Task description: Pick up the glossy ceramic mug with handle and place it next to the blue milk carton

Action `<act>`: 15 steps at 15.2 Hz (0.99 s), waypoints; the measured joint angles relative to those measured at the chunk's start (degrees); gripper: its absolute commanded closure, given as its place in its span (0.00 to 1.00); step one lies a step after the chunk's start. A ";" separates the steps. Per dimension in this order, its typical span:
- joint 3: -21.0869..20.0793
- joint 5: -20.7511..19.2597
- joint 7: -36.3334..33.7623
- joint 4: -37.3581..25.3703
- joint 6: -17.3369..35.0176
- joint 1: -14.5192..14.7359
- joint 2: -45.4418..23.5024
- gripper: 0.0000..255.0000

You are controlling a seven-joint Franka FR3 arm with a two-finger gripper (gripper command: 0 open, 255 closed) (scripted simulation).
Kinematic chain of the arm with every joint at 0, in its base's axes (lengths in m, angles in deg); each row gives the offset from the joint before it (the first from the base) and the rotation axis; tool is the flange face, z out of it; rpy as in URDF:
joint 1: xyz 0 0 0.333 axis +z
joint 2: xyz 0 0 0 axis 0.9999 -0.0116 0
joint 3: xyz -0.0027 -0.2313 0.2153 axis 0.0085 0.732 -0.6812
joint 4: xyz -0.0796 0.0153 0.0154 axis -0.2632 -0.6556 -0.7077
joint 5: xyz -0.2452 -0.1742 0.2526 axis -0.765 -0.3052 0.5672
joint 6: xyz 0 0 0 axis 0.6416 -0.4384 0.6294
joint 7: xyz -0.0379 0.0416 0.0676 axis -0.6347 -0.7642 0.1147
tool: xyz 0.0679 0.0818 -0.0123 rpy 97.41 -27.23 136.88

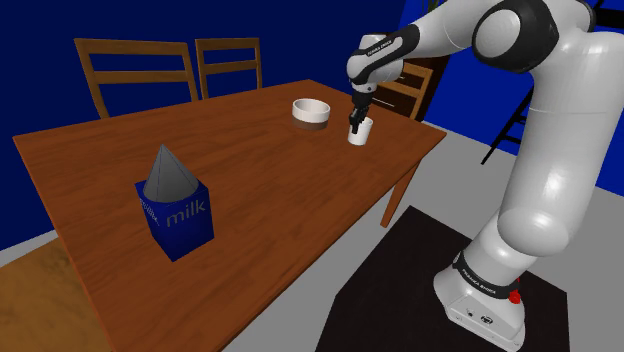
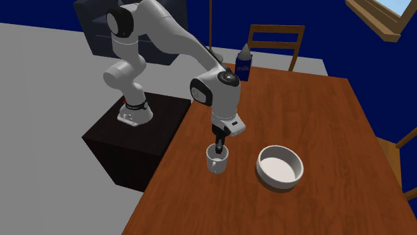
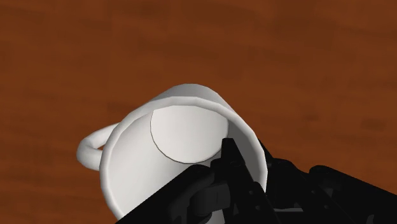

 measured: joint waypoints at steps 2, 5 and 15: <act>0.00 0.00 0.00 0.00 0.00 0.00 0.00 1.00; -0.01 0.00 0.00 -0.01 -0.01 0.01 0.00 1.00; 0.35 -0.87 -0.29 -2.94 -5.46 0.25 2.64 1.00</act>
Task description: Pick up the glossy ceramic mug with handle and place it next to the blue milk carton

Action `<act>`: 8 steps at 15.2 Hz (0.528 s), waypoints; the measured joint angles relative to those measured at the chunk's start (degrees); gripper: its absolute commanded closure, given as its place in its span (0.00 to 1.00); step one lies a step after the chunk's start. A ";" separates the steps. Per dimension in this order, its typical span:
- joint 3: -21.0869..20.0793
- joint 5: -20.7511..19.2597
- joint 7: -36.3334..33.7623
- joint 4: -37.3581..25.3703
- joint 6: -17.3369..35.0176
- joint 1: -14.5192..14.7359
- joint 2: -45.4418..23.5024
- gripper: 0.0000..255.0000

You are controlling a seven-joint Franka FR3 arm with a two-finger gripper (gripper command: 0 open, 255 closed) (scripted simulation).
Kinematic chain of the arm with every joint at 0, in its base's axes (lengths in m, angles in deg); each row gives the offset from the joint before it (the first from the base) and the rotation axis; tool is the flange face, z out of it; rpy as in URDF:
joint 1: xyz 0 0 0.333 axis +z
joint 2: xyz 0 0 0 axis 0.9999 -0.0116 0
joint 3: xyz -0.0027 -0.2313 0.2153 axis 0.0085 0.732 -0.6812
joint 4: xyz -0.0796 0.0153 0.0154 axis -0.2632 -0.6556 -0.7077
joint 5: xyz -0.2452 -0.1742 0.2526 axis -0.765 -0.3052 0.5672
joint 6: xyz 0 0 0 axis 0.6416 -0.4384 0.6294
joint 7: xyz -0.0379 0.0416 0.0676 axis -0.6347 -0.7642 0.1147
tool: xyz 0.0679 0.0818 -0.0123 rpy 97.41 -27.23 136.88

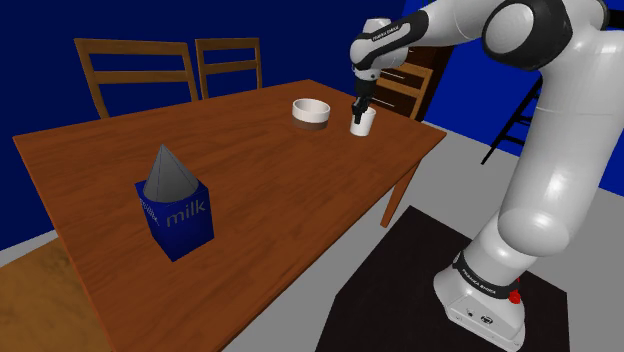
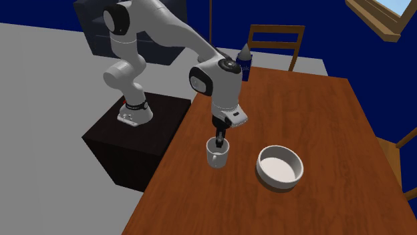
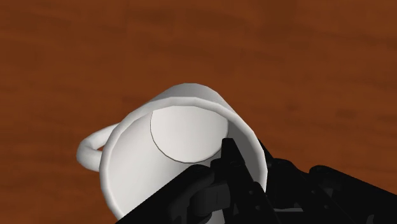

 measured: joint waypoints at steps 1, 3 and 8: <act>0.02 -0.13 -0.11 -0.17 -0.51 0.08 0.35 1.00; 0.08 -0.32 -0.20 -0.94 -1.84 0.15 0.93 1.00; 0.20 -0.70 -0.31 -3.16 -5.20 0.25 2.13 1.00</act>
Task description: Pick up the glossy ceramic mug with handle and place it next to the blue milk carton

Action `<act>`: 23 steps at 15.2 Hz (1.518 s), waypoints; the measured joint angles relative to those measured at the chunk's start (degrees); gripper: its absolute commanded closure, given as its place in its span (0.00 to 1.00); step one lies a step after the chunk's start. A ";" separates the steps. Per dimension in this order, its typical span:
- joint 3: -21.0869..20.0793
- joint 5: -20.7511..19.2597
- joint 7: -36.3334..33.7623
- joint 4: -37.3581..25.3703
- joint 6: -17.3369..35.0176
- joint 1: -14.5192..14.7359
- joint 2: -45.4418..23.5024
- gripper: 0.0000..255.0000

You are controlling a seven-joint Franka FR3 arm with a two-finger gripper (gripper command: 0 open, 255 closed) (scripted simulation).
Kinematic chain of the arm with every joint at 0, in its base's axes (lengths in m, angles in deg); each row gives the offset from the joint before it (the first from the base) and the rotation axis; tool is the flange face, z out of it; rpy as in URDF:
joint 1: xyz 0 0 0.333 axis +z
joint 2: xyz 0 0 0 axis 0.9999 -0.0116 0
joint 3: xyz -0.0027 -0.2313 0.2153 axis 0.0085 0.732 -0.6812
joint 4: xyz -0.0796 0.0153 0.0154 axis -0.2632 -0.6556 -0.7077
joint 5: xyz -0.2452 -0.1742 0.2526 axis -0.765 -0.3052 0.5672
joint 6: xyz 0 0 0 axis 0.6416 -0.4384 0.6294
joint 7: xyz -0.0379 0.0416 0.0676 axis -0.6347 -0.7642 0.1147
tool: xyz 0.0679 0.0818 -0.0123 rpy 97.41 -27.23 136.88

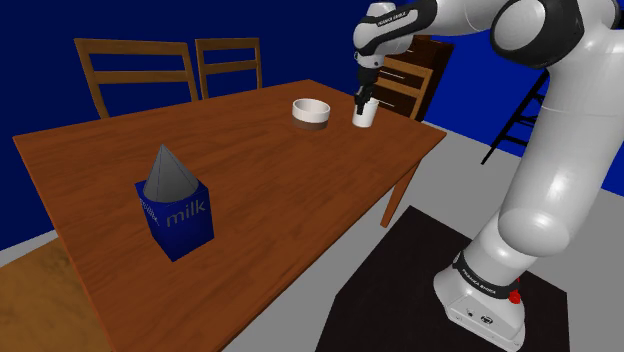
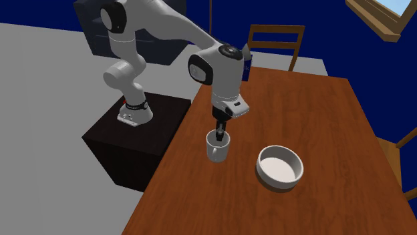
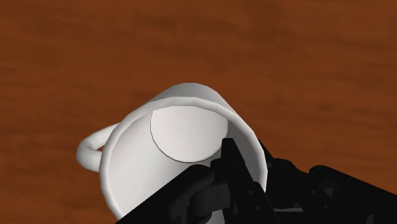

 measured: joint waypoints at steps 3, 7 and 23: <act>0.07 -0.15 0.02 -1.88 -2.34 0.00 0.48 1.00; 0.14 -0.32 0.06 -4.21 -5.19 -0.01 1.03 1.00; 0.38 -0.31 0.56 -16.36 -17.38 -0.38 1.09 1.00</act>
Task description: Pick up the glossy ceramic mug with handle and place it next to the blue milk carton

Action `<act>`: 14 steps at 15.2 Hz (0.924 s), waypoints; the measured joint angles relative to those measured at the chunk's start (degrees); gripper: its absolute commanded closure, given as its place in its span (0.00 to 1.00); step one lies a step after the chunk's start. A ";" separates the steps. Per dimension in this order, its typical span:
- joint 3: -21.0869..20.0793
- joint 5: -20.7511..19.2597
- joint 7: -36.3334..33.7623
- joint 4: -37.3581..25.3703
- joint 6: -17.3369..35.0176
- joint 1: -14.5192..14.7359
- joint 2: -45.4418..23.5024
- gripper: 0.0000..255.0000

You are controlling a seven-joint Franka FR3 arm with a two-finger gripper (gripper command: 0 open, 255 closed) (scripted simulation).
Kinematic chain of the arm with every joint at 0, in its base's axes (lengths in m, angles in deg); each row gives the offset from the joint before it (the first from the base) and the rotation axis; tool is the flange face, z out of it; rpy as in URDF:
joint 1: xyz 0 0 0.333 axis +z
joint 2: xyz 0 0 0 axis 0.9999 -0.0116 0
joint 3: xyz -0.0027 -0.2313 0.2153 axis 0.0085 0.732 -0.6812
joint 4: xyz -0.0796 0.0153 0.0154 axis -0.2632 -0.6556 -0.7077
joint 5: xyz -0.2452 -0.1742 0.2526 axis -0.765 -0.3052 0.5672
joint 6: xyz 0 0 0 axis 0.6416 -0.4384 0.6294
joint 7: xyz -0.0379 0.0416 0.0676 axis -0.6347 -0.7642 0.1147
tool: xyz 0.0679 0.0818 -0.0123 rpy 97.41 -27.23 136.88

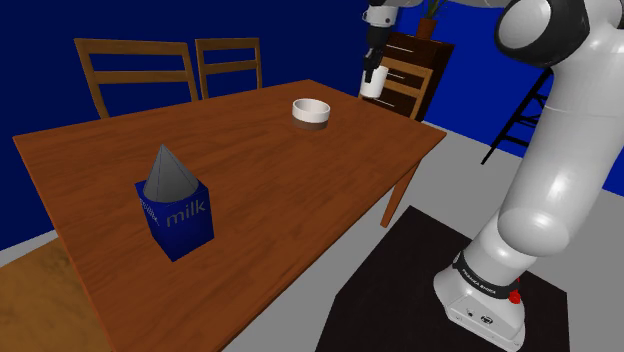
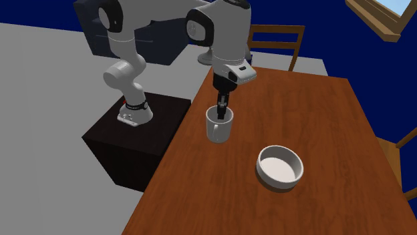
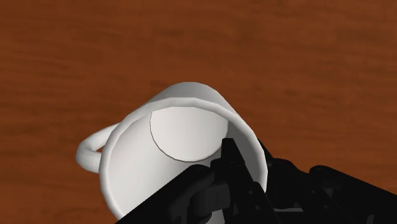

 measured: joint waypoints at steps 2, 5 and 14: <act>0.04 0.01 0.08 -1.62 -1.60 -0.07 -0.02 1.00; 0.13 0.20 0.39 -4.76 -4.17 -0.34 -0.61 1.00; 0.30 1.09 1.11 -15.62 -12.35 -1.30 -3.34 1.00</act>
